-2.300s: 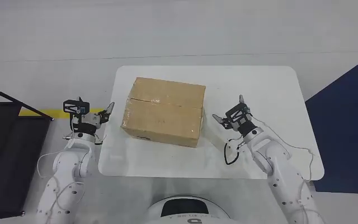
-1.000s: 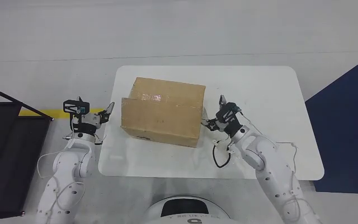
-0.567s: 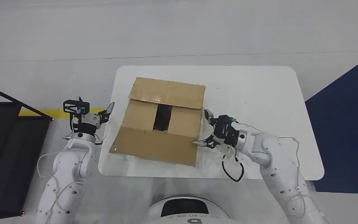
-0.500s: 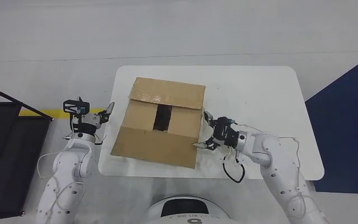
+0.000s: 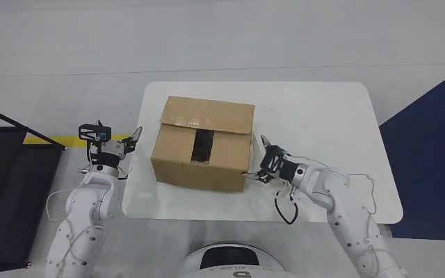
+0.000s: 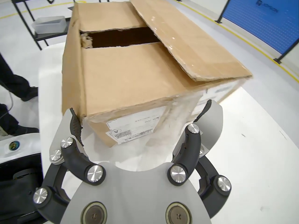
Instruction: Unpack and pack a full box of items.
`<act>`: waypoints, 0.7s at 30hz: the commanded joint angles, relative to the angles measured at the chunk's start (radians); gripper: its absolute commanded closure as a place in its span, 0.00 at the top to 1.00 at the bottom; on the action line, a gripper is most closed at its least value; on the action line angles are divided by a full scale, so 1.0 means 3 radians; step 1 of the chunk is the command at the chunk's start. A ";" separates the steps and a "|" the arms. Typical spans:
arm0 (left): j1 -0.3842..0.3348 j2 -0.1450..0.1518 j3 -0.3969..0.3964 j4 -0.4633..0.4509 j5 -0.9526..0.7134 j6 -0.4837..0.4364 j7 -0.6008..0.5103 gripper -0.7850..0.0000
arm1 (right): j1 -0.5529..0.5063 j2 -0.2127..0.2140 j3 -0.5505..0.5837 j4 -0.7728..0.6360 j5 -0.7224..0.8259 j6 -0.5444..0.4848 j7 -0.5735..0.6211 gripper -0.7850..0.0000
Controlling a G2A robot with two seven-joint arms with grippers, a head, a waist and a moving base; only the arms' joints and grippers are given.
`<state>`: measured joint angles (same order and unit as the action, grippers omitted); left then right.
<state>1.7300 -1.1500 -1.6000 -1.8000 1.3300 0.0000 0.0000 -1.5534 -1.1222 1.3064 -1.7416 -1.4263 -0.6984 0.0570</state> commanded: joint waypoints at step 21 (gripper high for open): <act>0.0000 0.0000 0.0000 0.0000 0.0000 0.0000 0.0000 1.00 | -0.0149 0.0042 0.0162 -0.0090 0.0339 -0.0285 -0.0651 1.00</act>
<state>1.7300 -1.1500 -1.6000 -1.8000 1.3300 0.0000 0.0000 -1.5981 -1.1095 1.3552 -1.7686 -1.3252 -0.7837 -0.1378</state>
